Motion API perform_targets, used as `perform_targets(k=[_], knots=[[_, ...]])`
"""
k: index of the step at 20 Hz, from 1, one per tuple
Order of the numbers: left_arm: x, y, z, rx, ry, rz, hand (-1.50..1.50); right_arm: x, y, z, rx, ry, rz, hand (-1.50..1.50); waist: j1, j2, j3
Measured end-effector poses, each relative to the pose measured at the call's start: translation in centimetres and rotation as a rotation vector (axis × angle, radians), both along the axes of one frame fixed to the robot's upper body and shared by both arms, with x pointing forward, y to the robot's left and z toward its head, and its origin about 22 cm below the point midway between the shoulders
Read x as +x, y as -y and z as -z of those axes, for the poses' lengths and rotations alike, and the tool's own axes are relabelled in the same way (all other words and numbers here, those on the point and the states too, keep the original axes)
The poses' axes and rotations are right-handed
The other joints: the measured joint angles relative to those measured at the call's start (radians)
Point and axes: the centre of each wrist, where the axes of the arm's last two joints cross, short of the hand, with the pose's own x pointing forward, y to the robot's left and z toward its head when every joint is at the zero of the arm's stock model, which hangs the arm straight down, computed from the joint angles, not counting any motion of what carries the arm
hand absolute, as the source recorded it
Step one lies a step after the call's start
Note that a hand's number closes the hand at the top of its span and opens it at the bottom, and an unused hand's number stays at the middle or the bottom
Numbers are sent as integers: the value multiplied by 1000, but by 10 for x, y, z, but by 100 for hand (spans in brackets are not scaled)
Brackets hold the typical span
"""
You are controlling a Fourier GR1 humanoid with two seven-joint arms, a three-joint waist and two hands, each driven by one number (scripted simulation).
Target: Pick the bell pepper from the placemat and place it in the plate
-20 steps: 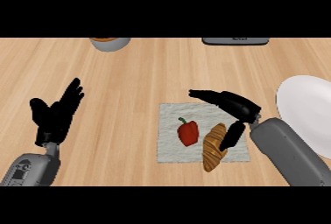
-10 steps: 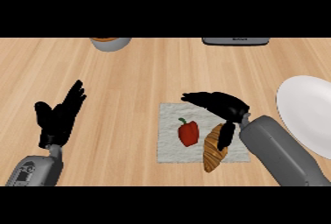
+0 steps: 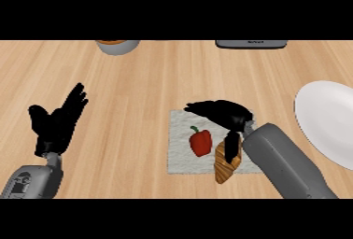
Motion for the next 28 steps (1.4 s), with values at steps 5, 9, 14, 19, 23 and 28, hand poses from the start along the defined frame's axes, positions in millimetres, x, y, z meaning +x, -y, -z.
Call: perform_targets(k=[5,9,14,19,23,28], knots=[[-5,-5,-1,4,3,2,0,3,-16,12,-40,12,6,-150,3,-1,-2],[-3,3,7,4,3,-3,0,9,-20,18,-59,23,-4,-150,2,-2,-3],[-3,-4,6,3,2,2,0,7,-24,24,-116,2,-50,150,1,-5,-4],[1,-6,1,0,5,4,0,3,-37,26,-123,13,-144,150,1,-9,-6],[-2,0,1,-2,8,2,0,1,-38,28,-96,9,-165,150,2,-10,-6],[-8,2,7,-4,-3,-23,0,-19,-11,40,-47,-2,-60,150,-20,-15,-7]])
